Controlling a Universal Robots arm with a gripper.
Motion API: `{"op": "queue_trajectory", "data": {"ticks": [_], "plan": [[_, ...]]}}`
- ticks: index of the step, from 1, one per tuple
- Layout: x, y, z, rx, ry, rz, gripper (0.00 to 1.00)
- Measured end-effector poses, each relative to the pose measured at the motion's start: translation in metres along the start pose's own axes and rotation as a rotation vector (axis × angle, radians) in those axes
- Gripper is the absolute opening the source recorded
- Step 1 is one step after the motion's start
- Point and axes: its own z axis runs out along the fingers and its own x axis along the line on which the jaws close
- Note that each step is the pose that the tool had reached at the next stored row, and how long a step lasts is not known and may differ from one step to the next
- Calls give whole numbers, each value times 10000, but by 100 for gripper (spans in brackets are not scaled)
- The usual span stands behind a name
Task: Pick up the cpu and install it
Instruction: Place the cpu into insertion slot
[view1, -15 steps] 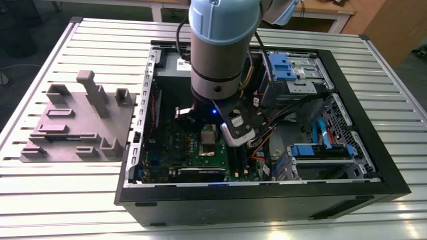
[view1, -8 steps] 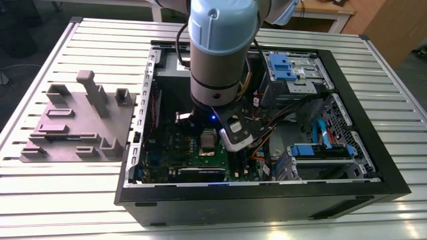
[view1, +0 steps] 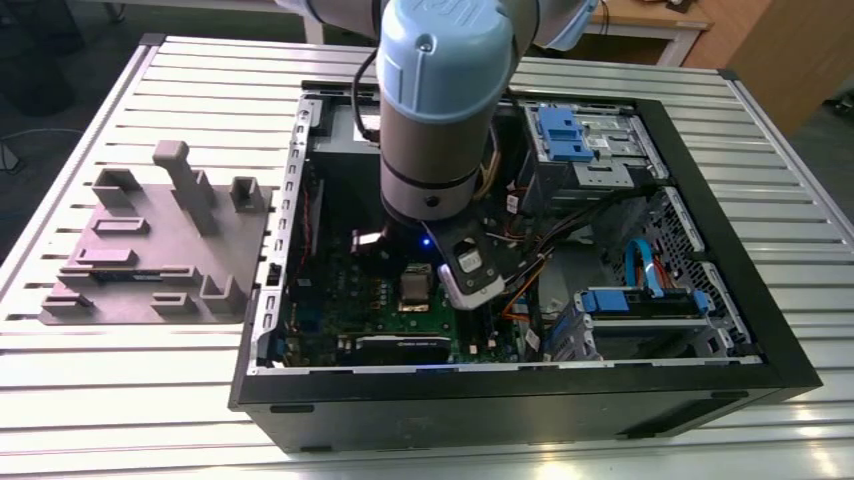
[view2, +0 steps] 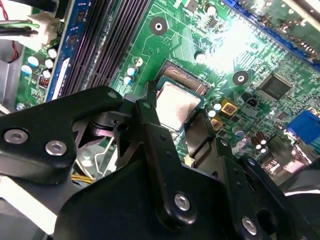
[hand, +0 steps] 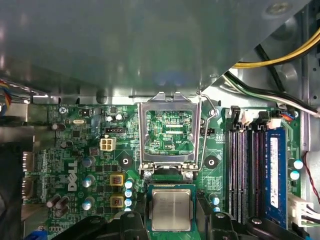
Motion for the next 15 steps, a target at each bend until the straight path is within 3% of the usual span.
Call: {"op": "queue_trajectory", "data": {"ticks": [15], "plan": [[23, -27, 114, 9, 5, -1, 47]]}}
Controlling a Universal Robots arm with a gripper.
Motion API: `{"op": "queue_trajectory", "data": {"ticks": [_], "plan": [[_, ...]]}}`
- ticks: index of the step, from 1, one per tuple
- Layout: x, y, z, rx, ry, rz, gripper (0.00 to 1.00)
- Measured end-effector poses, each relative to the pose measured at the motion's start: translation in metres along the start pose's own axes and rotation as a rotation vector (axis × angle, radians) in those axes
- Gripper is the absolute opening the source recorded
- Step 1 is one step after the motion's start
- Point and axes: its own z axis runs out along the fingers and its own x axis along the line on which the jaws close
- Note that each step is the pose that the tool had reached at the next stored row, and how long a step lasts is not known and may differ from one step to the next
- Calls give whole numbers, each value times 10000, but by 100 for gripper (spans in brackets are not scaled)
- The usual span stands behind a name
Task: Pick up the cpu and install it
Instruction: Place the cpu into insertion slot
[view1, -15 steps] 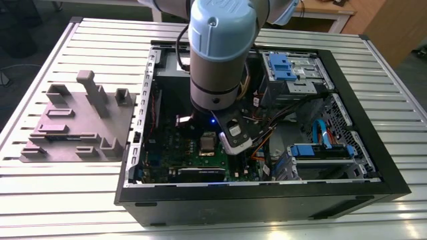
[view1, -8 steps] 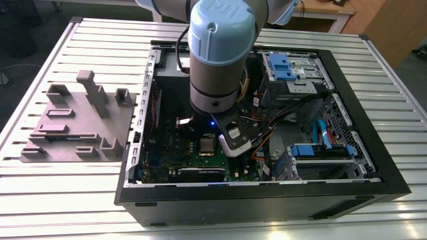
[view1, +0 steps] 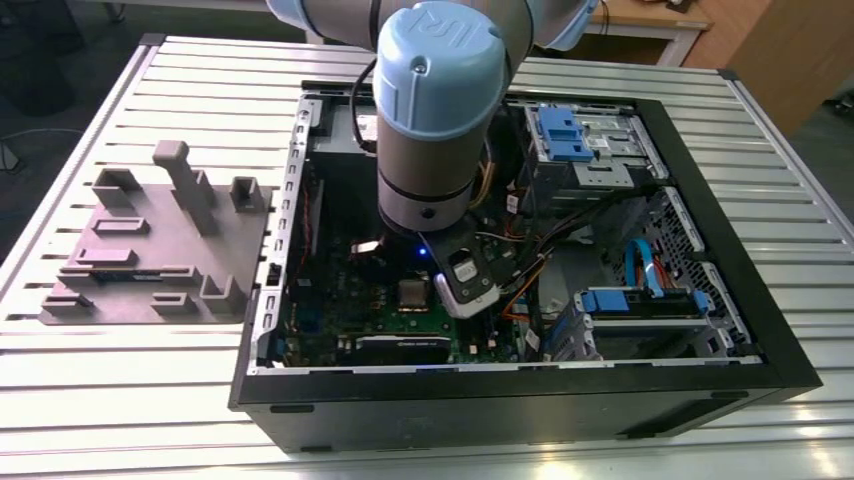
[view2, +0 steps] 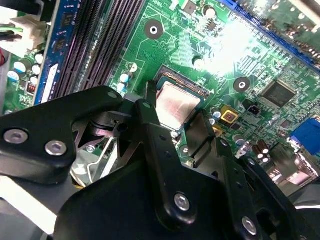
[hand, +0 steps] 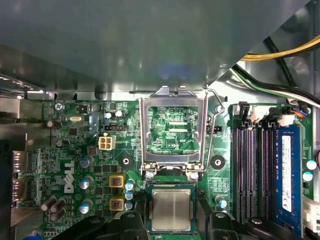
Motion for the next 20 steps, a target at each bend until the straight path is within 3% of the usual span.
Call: {"op": "queue_trajectory", "data": {"ticks": [10, 20], "plan": [[0, -8, 17, -7, -5, 21, 47], [-1, -7, -22, -9, -6, 26, 47]]}}
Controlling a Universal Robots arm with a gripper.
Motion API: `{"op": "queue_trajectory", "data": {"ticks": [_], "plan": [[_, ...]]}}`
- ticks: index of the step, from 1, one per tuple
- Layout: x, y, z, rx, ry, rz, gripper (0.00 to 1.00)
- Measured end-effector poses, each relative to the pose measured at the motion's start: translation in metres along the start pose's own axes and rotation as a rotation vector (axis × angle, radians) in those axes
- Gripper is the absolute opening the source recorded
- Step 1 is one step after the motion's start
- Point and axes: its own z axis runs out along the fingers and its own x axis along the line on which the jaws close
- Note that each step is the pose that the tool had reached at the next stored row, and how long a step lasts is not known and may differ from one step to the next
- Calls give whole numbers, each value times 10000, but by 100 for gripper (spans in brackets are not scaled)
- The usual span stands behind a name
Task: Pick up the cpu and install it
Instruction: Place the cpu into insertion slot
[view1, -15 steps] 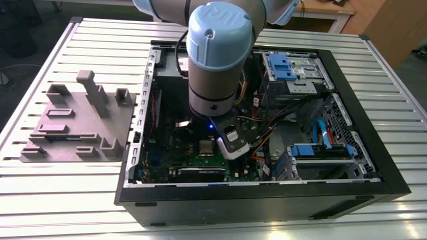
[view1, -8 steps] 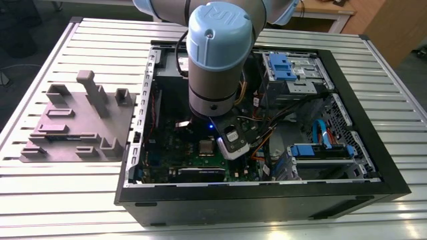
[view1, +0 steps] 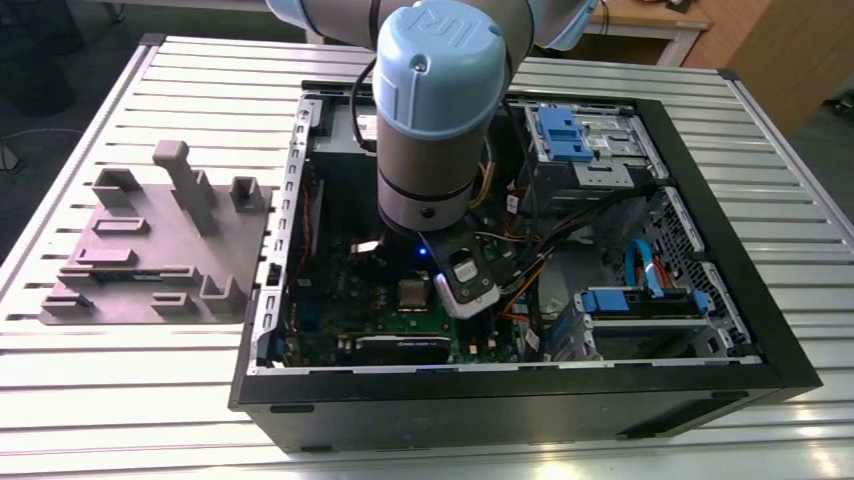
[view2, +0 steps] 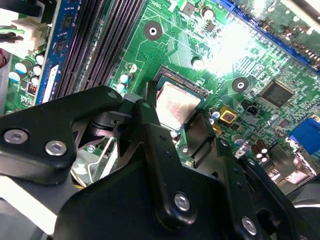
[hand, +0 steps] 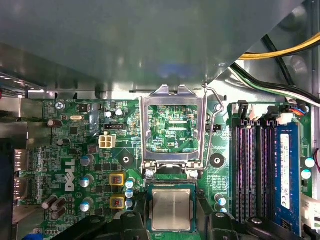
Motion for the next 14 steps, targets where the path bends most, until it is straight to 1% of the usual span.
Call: {"op": "queue_trajectory", "data": {"ticks": [5, 14], "plan": [[-3, 0, 1, 3, 0, 25, 47], [-3, -9, 27, 6, -2, 88, 47]]}}
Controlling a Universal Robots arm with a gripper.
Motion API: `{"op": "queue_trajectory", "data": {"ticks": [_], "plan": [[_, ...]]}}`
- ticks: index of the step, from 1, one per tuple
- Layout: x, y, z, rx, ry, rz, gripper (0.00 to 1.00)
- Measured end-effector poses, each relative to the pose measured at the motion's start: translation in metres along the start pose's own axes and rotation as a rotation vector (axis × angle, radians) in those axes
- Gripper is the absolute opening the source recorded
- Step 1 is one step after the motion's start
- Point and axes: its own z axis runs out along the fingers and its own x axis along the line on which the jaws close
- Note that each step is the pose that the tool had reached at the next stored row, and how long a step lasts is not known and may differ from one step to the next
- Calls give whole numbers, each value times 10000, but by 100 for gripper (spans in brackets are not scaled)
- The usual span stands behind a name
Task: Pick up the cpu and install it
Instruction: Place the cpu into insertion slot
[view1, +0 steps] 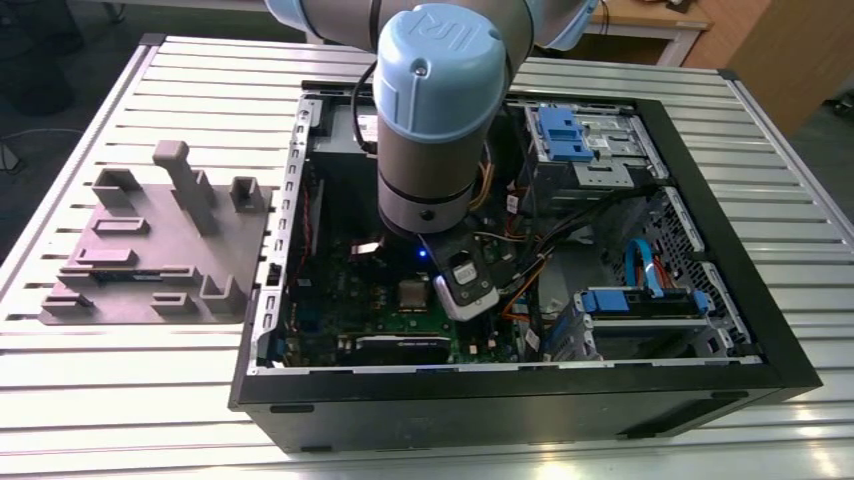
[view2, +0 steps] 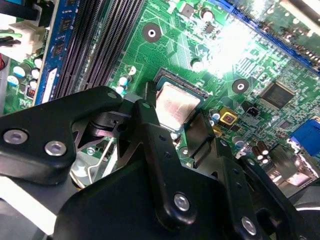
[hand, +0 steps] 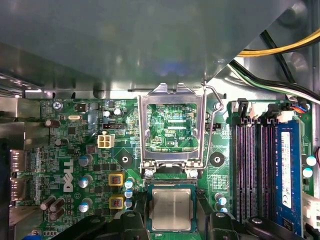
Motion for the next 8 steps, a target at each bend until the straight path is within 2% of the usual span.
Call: {"op": "queue_trajectory", "data": {"ticks": [8], "plan": [[0, 0, 2, -4, -3, 22, 47]]}}
